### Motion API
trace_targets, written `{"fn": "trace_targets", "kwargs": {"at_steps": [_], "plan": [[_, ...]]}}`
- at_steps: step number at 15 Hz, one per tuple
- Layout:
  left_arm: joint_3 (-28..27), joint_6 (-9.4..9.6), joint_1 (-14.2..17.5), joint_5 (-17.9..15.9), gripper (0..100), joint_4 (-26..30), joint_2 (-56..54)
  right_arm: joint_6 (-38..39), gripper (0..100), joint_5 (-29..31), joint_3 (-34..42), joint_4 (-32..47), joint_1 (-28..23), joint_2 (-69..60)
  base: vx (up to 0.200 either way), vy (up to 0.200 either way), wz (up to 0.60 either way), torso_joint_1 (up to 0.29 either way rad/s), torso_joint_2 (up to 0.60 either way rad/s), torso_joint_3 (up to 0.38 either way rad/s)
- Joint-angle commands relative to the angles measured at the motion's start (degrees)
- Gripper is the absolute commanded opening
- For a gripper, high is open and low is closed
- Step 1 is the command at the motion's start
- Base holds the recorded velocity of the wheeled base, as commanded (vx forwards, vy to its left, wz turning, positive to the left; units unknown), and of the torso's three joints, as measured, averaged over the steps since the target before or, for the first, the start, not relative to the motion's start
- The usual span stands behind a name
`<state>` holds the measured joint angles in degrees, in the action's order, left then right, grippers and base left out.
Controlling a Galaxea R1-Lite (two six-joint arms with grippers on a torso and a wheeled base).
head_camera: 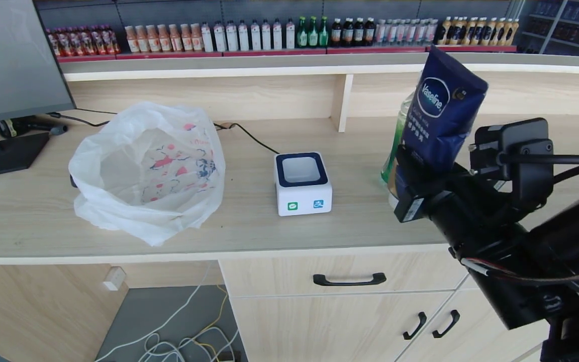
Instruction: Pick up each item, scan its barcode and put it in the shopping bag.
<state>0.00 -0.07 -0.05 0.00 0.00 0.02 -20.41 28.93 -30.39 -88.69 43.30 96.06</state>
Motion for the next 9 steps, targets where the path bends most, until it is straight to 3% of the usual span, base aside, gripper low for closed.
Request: {"fn": "trace_targets", "kwargs": {"at_steps": [1, 7, 9], "plan": [[0.00, -0.01, -0.04, 0.00, 100, 0.00, -0.02, 0.19, 0, -0.19, 8.68, -0.87, 0.73, -7.03, 0.000, 0.000, 0.00, 0.000, 0.00, 0.000], [0.00, -0.01, 0.05, 0.00, 100, 0.00, -0.02, 8.37, 0, -0.45, 20.81, -0.87, 0.73, -16.08, 0.000, 0.000, 0.00, 0.000, 0.00, 0.000], [0.00, -0.01, 0.05, 0.00, 100, 0.00, -0.02, 8.63, 0, -1.42, 21.60, -0.87, 0.73, -17.40, 0.000, 0.000, 0.00, 0.000, 0.00, 0.000]]}}
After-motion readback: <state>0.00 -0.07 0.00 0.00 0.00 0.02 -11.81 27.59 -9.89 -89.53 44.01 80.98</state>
